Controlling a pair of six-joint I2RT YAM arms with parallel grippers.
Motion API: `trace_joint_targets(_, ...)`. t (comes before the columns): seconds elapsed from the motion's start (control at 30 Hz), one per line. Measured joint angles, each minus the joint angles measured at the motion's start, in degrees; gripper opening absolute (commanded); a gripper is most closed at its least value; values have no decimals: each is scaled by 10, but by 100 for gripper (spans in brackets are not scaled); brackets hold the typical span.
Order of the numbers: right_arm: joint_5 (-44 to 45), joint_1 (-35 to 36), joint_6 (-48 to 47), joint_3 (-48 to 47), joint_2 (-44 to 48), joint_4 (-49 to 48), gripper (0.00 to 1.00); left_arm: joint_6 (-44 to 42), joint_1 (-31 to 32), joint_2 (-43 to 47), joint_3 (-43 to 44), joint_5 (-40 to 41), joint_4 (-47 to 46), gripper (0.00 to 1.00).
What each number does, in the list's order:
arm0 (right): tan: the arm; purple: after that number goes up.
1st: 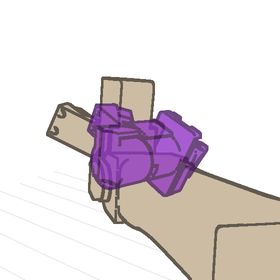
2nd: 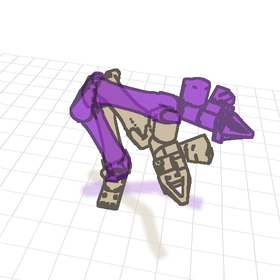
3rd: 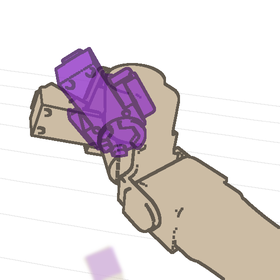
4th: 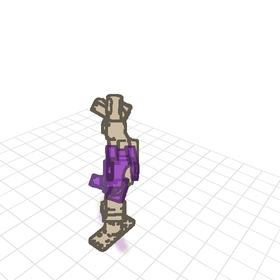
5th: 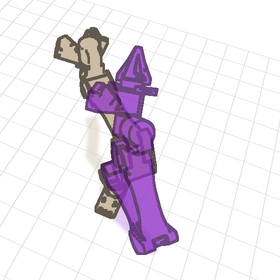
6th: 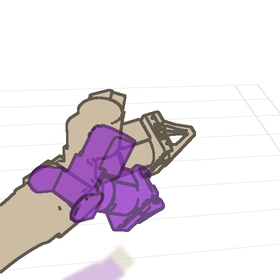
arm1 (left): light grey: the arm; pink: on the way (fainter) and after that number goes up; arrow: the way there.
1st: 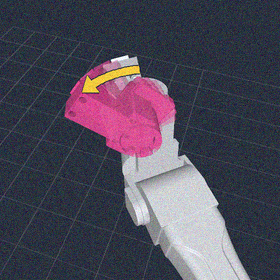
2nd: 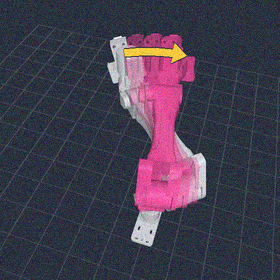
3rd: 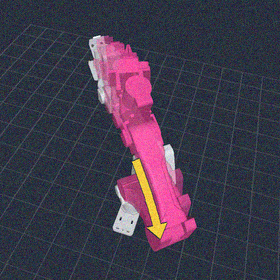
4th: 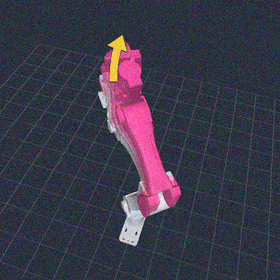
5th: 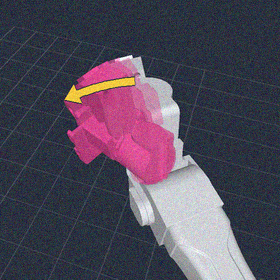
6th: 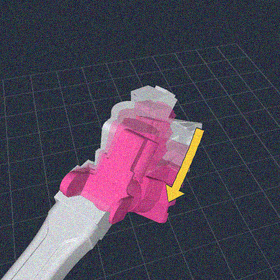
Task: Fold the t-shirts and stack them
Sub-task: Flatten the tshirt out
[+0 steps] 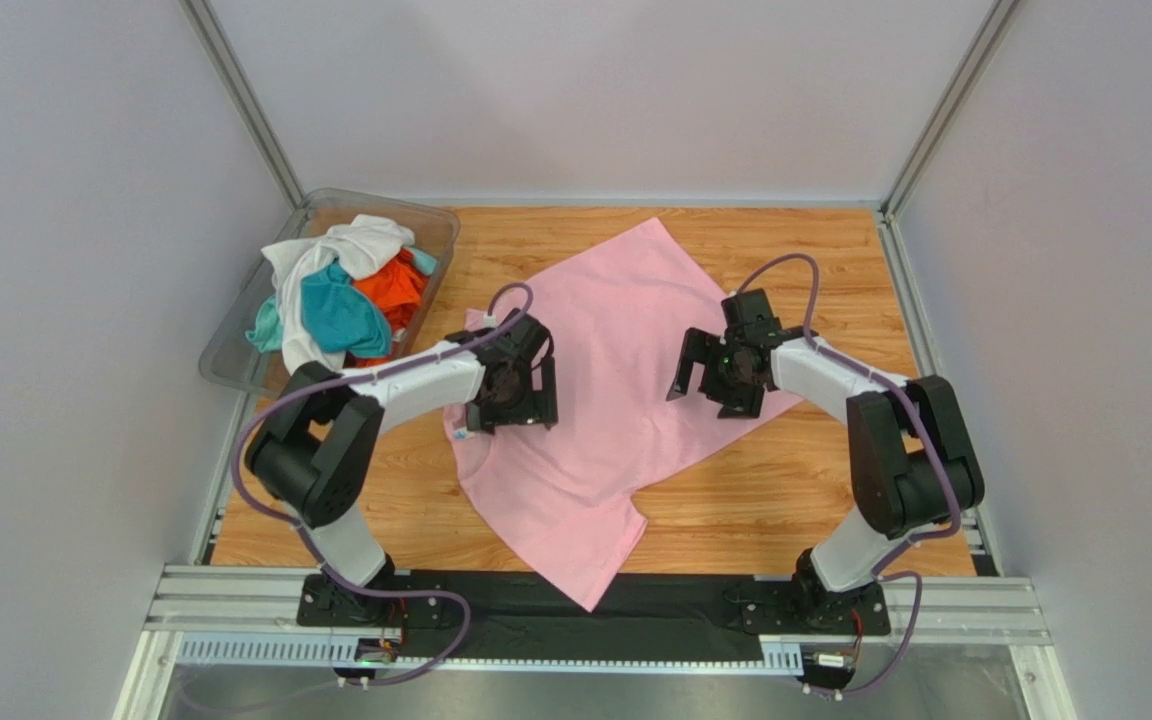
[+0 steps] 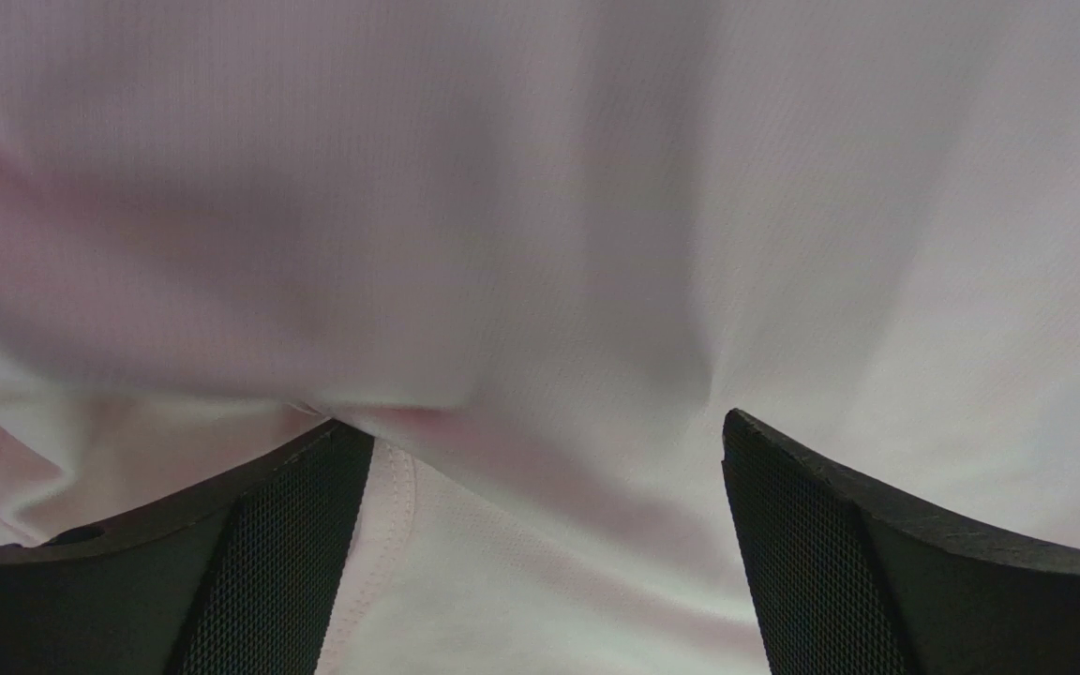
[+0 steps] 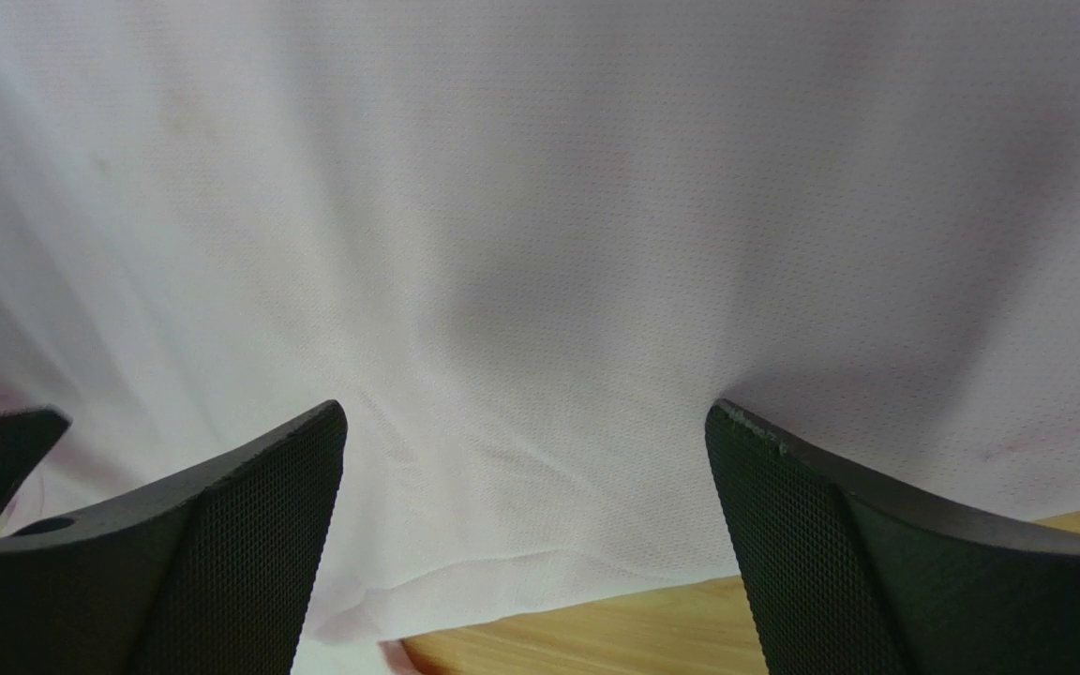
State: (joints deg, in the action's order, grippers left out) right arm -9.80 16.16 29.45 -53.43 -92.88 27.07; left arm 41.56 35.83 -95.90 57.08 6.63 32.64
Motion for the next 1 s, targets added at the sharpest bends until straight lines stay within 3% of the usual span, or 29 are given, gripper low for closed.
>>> trace_joint_targets(0.17, -24, -9, -2, -5, -17, -25, 100, -20, -38, -98, 120, -8, 13, 100)
trace_joint_targets(0.37, -38, -6, 23, 50, 17, -92, 100, -62, -66, -239, 327, -12, 66, 100)
trace_joint_targets(0.5, -39, 24, 46, 102, 63, -115, 100, -85, -78, -334, 481, -29, 100, 100)
trace_joint_targets(0.63, -38, 60, 66, 128, 94, -110, 100, -99, -84, -387, 575, -52, 115, 100)
trace_joint_targets(0.83, 15, 65, 65, 120, 137, -24, 100, -106, -88, -373, 564, -71, 130, 100)
trace_joint_targets(1.0, 80, 65, 64, 92, 251, 40, 100, -108, -88, -224, 392, -70, 120, 100)
